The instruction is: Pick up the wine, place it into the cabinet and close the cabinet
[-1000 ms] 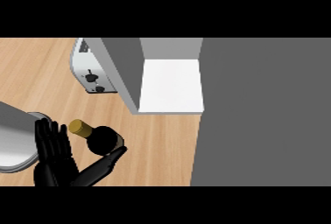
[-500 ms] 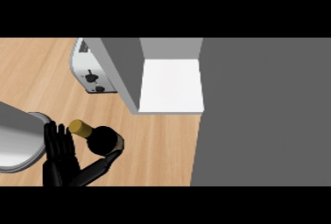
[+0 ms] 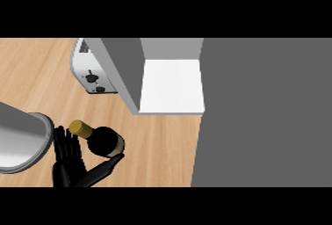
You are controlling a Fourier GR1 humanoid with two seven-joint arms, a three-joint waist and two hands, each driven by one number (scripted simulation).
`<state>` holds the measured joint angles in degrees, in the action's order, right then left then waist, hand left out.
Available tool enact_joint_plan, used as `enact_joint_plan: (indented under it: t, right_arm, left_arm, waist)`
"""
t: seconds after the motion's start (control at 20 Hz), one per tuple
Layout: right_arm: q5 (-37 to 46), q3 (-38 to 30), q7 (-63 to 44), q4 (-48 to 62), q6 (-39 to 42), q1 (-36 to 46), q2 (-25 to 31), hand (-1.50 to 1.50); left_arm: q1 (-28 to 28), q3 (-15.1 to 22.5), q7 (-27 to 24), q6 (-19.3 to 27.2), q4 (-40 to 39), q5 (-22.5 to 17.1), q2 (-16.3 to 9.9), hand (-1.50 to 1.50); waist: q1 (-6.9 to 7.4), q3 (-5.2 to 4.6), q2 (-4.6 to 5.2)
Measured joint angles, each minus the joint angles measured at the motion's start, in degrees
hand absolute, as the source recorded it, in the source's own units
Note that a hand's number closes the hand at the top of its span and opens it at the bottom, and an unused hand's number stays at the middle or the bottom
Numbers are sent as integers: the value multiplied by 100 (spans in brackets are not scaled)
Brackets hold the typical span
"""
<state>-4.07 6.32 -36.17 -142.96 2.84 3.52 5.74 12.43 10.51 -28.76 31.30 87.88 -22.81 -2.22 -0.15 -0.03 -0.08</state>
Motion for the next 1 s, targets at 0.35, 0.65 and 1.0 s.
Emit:
enact_joint_plan:
  t: [0.35,0.65,1.0]
  right_arm:
    - [-24,-123,143,0,147,-157,-22,-150]
    - [-42,-113,45,-34,162,-149,-30,-150]
    - [-14,-63,-183,-29,37,135,-32,-150]
  left_arm:
    - [-220,-140,-278,-197,-560,-55,145,-150]
    - [-479,-305,-435,-350,-1055,-168,179,-150]
    - [-798,-389,-593,-539,-1545,-395,192,-150]
  waist:
    - [-6,2,1]
    - [-18,1,-1]
    - [-13,0,0]
